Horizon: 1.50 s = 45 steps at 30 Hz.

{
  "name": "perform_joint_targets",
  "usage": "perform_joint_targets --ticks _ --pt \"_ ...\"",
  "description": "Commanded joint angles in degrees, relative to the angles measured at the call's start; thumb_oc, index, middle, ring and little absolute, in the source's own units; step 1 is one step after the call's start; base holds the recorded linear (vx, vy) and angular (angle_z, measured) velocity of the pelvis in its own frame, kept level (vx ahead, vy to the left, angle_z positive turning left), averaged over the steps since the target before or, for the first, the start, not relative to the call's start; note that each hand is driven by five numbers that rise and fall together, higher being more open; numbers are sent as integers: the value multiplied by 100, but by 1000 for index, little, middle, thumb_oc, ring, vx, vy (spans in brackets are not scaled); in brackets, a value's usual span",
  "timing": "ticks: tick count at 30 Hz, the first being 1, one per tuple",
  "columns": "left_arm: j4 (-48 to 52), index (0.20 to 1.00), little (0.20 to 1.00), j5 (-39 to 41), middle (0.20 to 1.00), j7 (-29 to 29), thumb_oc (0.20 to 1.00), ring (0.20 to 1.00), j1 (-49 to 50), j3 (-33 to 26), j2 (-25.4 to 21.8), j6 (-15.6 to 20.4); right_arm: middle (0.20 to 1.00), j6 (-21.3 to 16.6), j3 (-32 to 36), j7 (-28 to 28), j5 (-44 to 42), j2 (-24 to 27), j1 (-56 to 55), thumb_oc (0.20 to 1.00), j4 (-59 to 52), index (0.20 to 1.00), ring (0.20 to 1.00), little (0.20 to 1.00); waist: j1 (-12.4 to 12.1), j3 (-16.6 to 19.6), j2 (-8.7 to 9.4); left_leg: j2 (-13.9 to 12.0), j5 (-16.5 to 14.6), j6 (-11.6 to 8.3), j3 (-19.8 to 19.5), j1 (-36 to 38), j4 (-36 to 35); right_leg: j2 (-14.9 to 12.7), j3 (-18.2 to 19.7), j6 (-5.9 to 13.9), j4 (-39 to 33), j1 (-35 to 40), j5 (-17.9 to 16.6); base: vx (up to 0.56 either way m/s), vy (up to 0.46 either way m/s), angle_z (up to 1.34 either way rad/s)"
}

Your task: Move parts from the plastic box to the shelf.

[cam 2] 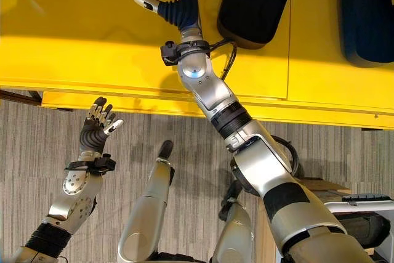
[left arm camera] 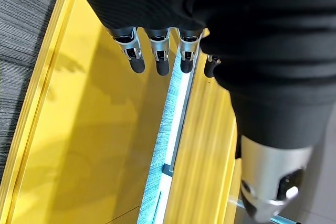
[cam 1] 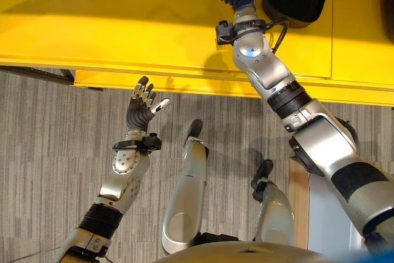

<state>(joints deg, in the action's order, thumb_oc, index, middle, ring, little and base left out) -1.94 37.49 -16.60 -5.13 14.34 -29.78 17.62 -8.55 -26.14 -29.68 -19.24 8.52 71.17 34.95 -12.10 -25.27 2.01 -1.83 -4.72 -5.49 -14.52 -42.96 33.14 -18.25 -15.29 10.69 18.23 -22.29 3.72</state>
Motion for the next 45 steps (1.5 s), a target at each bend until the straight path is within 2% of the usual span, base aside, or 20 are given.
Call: perform_joint_targets --ticks 1,13,26,45 --pt "148 1000 1000 -233 1000 -80 1000 1000 -135 243 -39 140 1000 -461 528 -96 -272 67 -72 1000 -371 1000 1000 1000 -167 -120 -101 34 -140 228 706 102 -285 224 99 -382 1014 -7 682 0 0 0" --pt "145 1000 1000 -310 1000 -140 1000 1000 -153 318 -7 181 1000 -546 919 -290 -621 -61 -301 1000 285 1000 1000 1000 -201 -153 -207 23 -159 231 714 130 -290 216 103 -369 1048 14 713 0 0 0" --pt "144 1000 1000 -391 1000 -196 1000 1000 -171 348 18 177 1000 -512 940 -282 -649 -223 -616 1000 588 1000 1000 1000 -208 -203 -296 24 -173 237 703 106 -239 218 109 -378 1115 -25 763 0 0 0" --pt "148 1000 1000 -459 1000 -309 1000 1000 -118 270 69 179 1000 -542 897 -267 -599 -328 -1086 1000 306 1000 1000 1000 -110 -224 -291 0 -178 228 719 162 -249 206 124 -385 1195 -41 774 0 0 0"
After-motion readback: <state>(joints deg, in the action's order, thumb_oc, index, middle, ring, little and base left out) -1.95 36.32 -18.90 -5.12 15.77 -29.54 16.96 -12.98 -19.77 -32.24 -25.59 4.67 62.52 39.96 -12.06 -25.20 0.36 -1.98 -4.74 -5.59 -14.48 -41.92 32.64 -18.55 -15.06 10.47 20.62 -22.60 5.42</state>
